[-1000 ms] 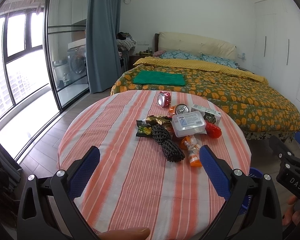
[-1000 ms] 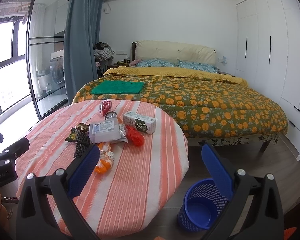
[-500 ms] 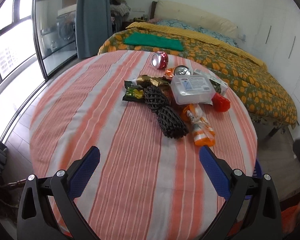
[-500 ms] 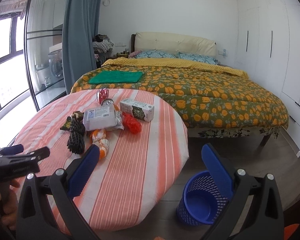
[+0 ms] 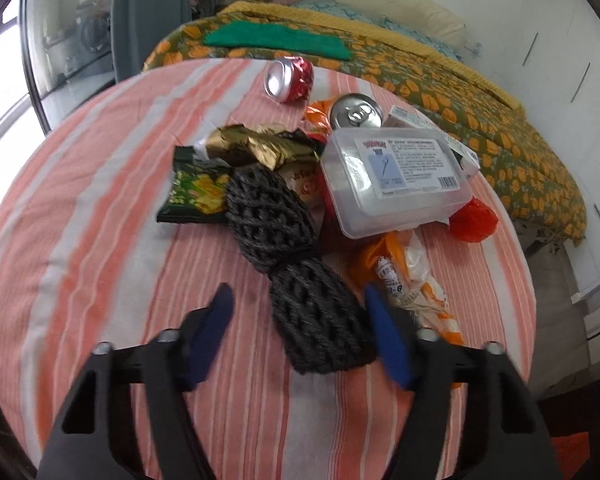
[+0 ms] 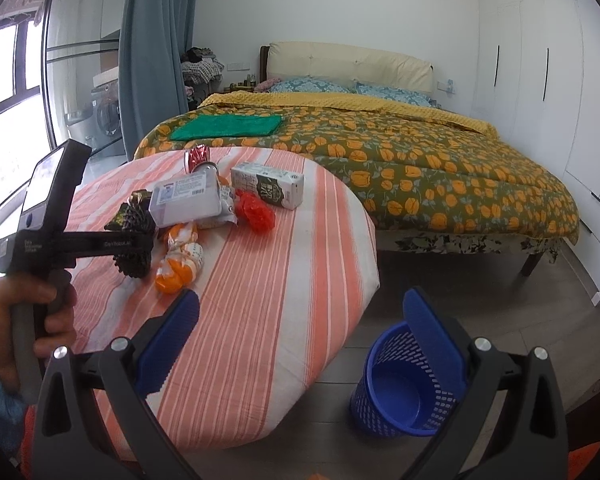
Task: Collect trash
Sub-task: 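Grasp the black mesh net with left tool while right tool grasps the orange-white snack bag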
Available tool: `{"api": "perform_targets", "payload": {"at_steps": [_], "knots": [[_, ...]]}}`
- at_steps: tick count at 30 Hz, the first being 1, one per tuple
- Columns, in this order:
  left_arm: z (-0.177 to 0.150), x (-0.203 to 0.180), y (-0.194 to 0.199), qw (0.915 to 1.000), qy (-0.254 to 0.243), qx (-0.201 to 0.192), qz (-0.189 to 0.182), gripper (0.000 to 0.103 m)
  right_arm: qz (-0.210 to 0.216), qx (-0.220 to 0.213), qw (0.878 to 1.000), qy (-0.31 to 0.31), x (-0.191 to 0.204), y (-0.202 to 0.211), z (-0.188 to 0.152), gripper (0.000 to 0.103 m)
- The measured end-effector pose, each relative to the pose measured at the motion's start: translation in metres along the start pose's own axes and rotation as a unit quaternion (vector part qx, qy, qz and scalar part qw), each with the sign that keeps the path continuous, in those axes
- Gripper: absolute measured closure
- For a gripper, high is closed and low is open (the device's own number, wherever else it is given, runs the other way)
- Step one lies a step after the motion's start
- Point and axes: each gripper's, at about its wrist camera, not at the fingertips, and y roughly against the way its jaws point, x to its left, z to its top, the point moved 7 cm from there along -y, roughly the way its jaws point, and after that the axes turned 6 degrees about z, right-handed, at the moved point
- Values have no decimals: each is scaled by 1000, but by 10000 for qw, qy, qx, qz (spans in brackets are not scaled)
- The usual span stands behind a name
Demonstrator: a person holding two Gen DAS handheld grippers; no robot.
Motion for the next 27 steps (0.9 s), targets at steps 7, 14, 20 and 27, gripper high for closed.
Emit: {"api": "perform_targets", "payload": {"at_steps": [7,14,20,27], "knots": [[-19,14,35,9986,-362,70,-391,67,279,168,9994,-67,1,-14,-9,5],[-47,47,53,9968,-708,249,-293,56,1595,745,9838,-330,33,-61,-4,5],[-54,60,48,9971,-755,97,-98,24,2198,1423,9650,-142,84,-118,16,13],[-61,67,35,9971,-727,132,171,8,1898,2024,9603,289,111,-169,14,46]]}}
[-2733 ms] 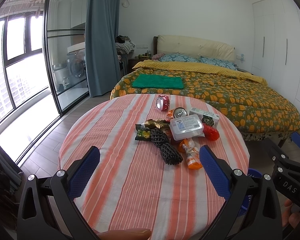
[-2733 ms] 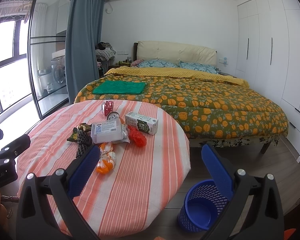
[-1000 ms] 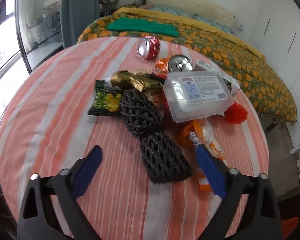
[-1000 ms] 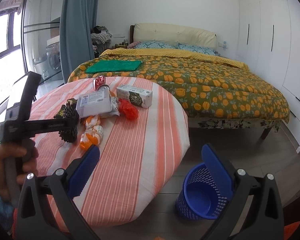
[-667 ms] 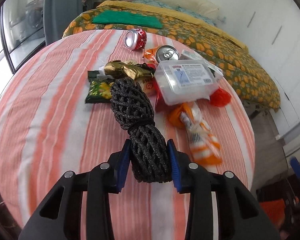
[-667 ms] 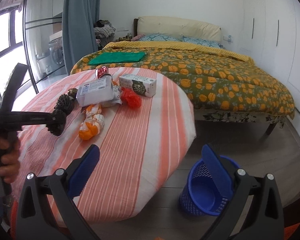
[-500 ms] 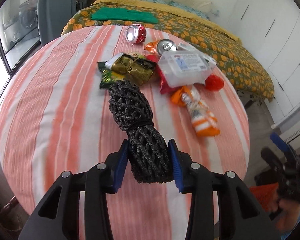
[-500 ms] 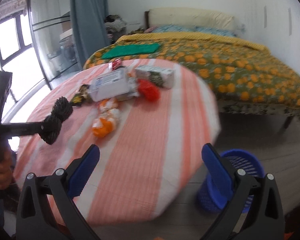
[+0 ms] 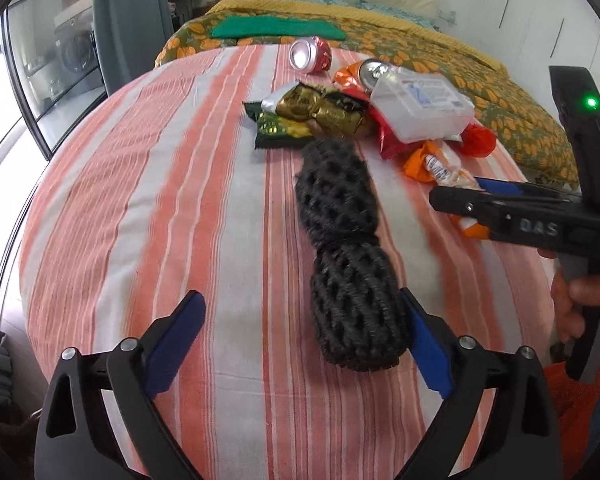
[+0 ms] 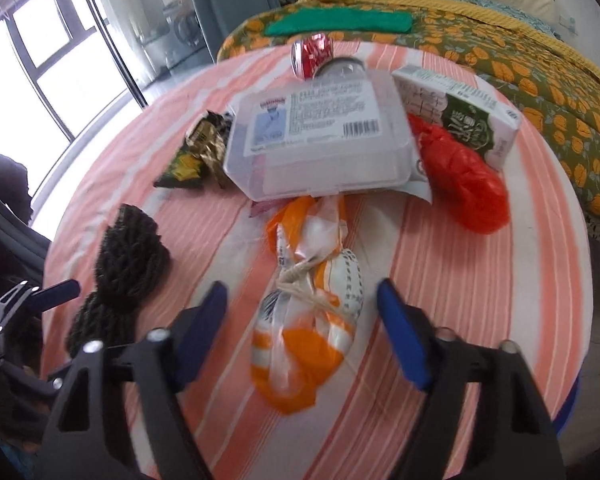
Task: Collect trash
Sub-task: 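Grasp the black mesh net with left tool while right tool grasps the orange-white snack bag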
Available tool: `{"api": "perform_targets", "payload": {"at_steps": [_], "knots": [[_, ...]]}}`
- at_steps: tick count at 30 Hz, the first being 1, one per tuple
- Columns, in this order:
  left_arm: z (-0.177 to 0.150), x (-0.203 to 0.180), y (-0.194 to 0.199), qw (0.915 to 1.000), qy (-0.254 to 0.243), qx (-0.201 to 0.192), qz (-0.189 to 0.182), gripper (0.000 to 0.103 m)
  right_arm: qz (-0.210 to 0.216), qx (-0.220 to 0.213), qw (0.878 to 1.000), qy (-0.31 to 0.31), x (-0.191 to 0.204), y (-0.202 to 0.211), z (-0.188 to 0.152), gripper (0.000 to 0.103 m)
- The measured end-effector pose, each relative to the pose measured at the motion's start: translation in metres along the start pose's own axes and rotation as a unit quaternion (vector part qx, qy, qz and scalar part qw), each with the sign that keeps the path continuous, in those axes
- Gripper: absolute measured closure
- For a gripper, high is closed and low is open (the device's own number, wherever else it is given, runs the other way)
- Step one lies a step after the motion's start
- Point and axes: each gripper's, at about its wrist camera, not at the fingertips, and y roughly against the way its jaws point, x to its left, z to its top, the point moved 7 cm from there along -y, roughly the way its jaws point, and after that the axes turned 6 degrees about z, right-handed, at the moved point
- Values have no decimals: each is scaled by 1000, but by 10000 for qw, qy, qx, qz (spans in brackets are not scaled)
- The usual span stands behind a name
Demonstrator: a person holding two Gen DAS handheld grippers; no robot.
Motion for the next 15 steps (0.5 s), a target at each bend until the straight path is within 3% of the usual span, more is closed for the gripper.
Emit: {"api": "perform_targets", "payload": {"at_steps": [1,6,11,13,15], "knots": [[-2,0,-3,10000,16,40,2,6,-73,49,10000,19,-2,-3,-1,52],[-5,-3,-7,9999,22,-70,122,5,-65,29,9998,173,-2,16,-24,53],[-11,-13,-5,9984,-377,-139,390,5,-210,52,9996,156,-15,37,-53,52],[-13,-17,-1,9988,-409,-13,268,5,-240,14,9997,103,-20,45,-62,52],[-8,-23,11,9990,-398,-193,85,5,-249,-15,9997,88,-22,48,-64,51]]}}
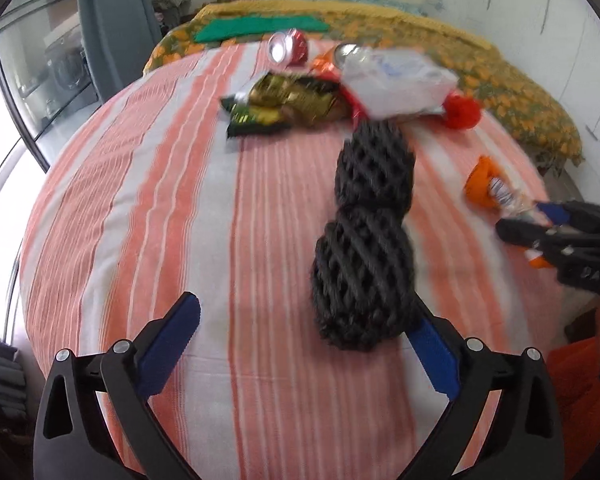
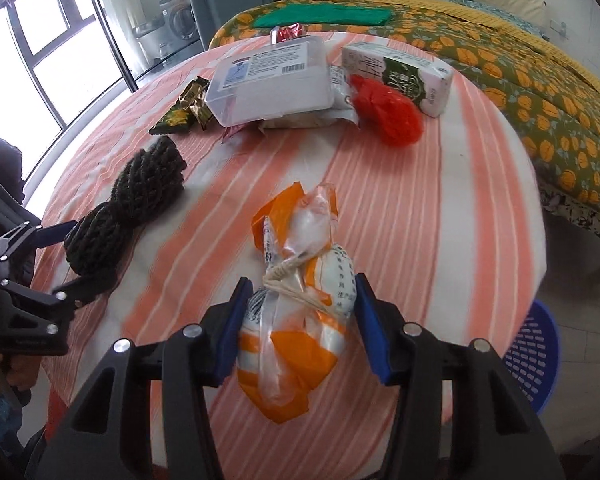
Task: Collect trash
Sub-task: 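Grasp the black mesh net with left tool while right tool grasps the orange-white snack bag, then carry both items to the blue wastebasket and open both tools to drop them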
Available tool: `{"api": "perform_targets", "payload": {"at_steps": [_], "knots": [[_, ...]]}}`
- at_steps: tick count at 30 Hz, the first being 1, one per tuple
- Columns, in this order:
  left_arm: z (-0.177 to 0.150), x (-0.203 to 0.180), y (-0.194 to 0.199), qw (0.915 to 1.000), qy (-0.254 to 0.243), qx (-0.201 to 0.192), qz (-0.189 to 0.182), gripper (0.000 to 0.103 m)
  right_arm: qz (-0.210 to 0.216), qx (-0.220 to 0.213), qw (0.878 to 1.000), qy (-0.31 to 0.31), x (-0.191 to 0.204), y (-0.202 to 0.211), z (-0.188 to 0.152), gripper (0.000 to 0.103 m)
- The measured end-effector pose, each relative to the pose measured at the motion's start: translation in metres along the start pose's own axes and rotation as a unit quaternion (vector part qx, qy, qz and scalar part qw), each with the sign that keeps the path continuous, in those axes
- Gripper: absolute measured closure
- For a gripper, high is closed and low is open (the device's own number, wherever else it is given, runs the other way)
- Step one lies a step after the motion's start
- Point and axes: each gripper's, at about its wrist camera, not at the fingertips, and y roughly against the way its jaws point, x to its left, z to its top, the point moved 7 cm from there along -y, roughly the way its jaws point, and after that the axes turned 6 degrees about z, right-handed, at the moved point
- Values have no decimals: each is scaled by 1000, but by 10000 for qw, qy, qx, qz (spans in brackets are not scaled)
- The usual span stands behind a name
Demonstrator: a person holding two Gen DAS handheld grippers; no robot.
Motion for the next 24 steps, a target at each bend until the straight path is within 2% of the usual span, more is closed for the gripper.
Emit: {"api": "perform_targets", "payload": {"at_steps": [2,4,7,9,10,12,13,19,22,24], "knots": [[10,-5,9,9998,-68,-147,-75,5,-4,-23,10000,-34,-2,1,0,48],[19,-9,12,9997,-94,-155,-167,5,23,-14,10000,-44,-3,2,0,41],[29,-17,5,9994,-193,-67,-264,5,43,-38,10000,-75,-3,3,5,37],[30,-23,-3,9990,-280,46,-332,10,86,-20,9999,-99,-2,3,8,36],[29,-26,-9,9986,-341,138,-387,18,108,29,9999,-104,-2,0,9,37],[27,-30,-16,9980,-411,246,-402,40,187,112,9996,-172,-5,-5,10,55],[26,-30,-17,9979,-428,280,-395,62,224,98,9994,-243,-7,-5,10,55],[35,-42,3,9964,-123,112,-827,66,557,-335,9962,-584,-29,31,11,56],[45,-75,21,9922,-150,19,-1240,66,457,-569,9941,-803,-68,60,10,55],[53,-110,31,9878,-276,-11,-1533,66,243,-662,9926,-988,-105,77,5,55]]}}
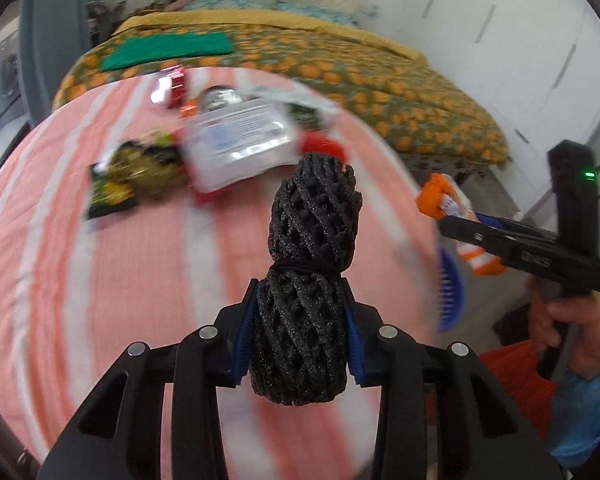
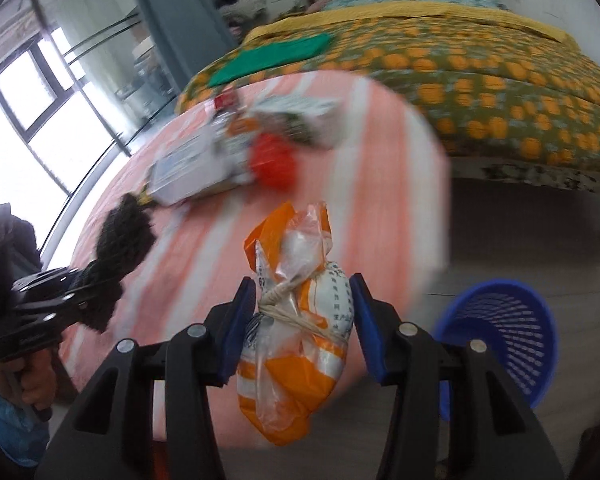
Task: Collect trash
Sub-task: 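Carry both items to the blue wastebasket and open both tools to drop them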
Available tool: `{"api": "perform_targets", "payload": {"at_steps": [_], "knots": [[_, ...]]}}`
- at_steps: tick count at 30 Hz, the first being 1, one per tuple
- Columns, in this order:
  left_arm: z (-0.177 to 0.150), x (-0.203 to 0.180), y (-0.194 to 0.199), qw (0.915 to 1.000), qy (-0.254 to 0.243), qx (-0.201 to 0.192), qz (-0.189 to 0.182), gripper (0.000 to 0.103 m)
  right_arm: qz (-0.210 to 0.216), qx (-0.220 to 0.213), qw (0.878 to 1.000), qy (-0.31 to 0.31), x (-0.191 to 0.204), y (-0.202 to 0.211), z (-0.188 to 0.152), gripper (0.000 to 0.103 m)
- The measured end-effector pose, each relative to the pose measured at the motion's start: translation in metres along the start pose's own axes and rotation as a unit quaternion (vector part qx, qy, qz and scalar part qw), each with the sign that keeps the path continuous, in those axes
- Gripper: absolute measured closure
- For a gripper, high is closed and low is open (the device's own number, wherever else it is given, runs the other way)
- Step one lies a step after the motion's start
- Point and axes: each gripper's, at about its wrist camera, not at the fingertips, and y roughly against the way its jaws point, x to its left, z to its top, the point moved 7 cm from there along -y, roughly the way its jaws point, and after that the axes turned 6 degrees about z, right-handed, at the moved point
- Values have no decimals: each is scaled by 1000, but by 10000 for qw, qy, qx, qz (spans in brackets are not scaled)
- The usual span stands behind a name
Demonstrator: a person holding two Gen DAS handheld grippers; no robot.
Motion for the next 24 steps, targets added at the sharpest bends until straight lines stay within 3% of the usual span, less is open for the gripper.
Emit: {"api": "perform_targets", "payload": {"at_steps": [6,12,19,21,22,24], "knots": [[14,-123,-35,9954,-529,260,-758,65,-923,-99,9940,-570,-125,41,-10,55],[9,-220,-113,9890,-852,773,-934,65,-1312,-41,9836,-1238,-228,48,-43,55],[3,-272,-208,9856,-779,1216,-881,62,-1029,-48,9774,-1847,-275,42,-60,52],[2,-279,-223,9853,-745,1260,-881,49,-990,-95,9760,-1939,-279,42,-60,38],[2,-280,-228,9855,-734,1279,-841,42,-985,-142,9743,-2022,-282,44,-60,37],[2,-281,-234,9866,-720,1269,-736,39,-978,-220,9713,-2156,-287,49,-59,37]]}}
